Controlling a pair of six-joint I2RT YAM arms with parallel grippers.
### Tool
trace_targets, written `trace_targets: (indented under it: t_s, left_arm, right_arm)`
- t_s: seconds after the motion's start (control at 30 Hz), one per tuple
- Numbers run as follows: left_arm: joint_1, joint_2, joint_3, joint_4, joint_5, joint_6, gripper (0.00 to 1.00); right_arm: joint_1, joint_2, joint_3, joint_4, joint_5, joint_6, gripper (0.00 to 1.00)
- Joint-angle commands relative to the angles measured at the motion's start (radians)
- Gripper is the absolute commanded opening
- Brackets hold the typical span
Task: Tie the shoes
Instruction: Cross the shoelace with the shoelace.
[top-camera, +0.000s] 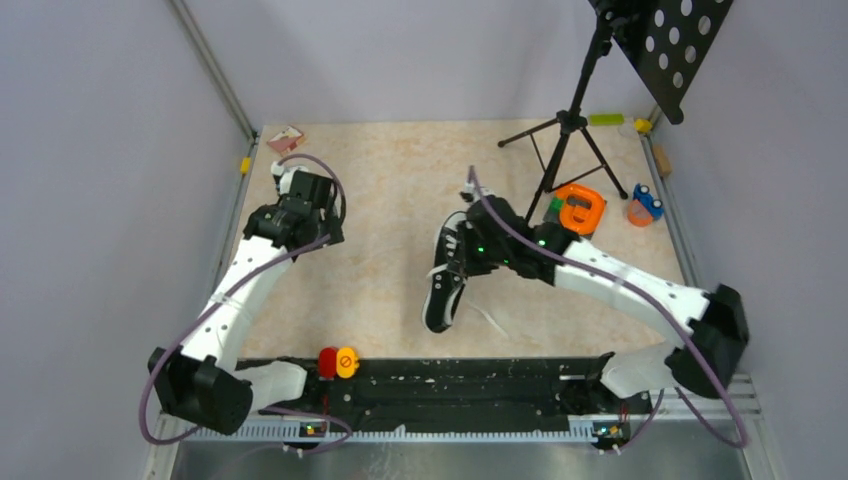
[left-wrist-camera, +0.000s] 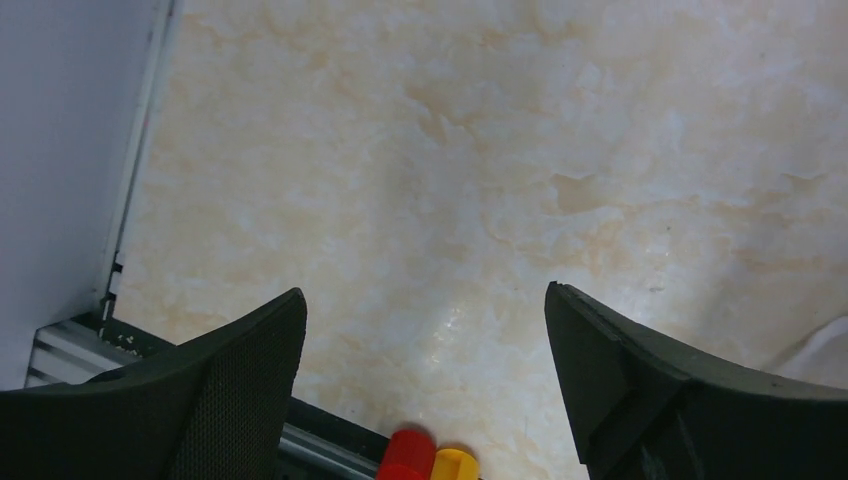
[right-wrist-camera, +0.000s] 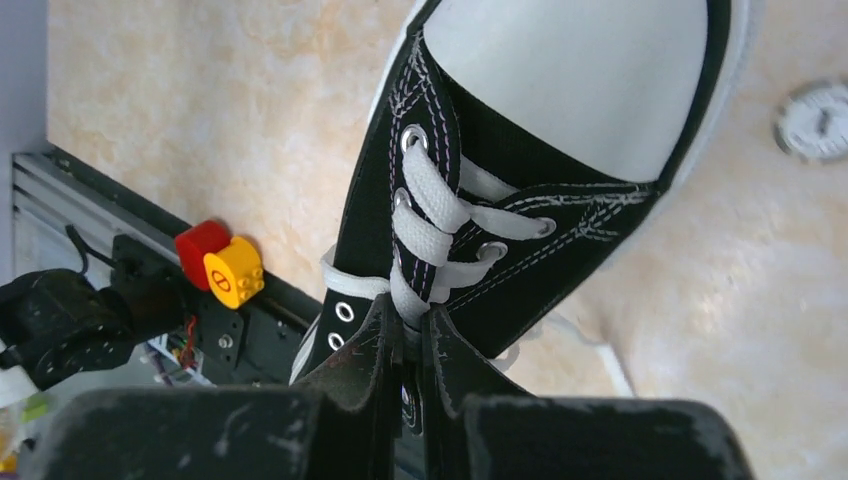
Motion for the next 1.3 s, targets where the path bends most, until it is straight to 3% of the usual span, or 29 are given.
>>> trace_targets:
  t_s: [0.0,0.1,0.33,0.4,0.47,0.63,0.87,0.9,0.93,0.97,1.0,1.2,1.27]
  left_arm:
    - [0.015,-0.098,0.053,-0.052,-0.145,-0.028,0.91]
    - [0.045,-0.153,0.072,-0.054,-0.126,-0.026,0.90]
    - [0.078,-0.274,0.149,-0.079,-0.204,-0.035,0.85]
    - [0.078,-0.312,0.149,-0.073,-0.221,-0.019,0.85]
    - [0.078,-0.321,0.156,-0.093,-0.225,-0.009,0.85]
    - [0.078,-0.316,0.124,-0.129,-0.196,-0.020,0.85]
    - [0.078,-0.308,-0.027,-0.070,0.010,-0.021,0.83]
    - [0.078,-0.301,-0.040,-0.064,0.048,-0.025,0.83]
    - [0.078,-0.292,-0.049,-0.061,0.087,-0.027,0.83]
    - [0.076,-0.283,-0.055,-0.058,0.122,-0.027,0.83]
    - [0.075,-0.273,-0.062,-0.051,0.158,-0.021,0.83]
    - [0.063,-0.207,-0.079,-0.023,0.287,0.036,0.86]
    - [0.055,-0.195,-0.072,-0.005,0.518,0.097,0.86]
  right_arm:
    - [0.031,0.245,0.255,0.147,-0.002,-0.136,0.00]
    - [0.029,0.431,0.543,0.067,0.039,-0.246,0.00]
    - [-0.052,0.803,1.449,-0.229,0.034,-0.432,0.00]
    - [-0.088,0.850,1.565,-0.263,-0.007,-0.425,0.00]
    - [-0.123,0.815,1.490,-0.234,-0.063,-0.403,0.00]
    - [-0.124,0.662,1.090,-0.159,-0.156,-0.381,0.00]
    - [-0.092,0.659,0.616,-0.110,-0.240,-0.301,0.03]
    - [-0.093,0.682,0.578,-0.094,-0.255,-0.293,0.23]
    - [-0.094,0.706,0.562,-0.104,-0.256,-0.293,0.63]
    - [-0.094,0.720,0.560,-0.115,-0.248,-0.292,0.86]
    - [-0.093,0.723,0.560,-0.118,-0.237,-0.293,0.97]
    - [-0.113,0.564,0.494,-0.045,-0.096,-0.274,0.99]
    - [-0.117,0.482,0.416,0.020,-0.074,-0.255,0.99]
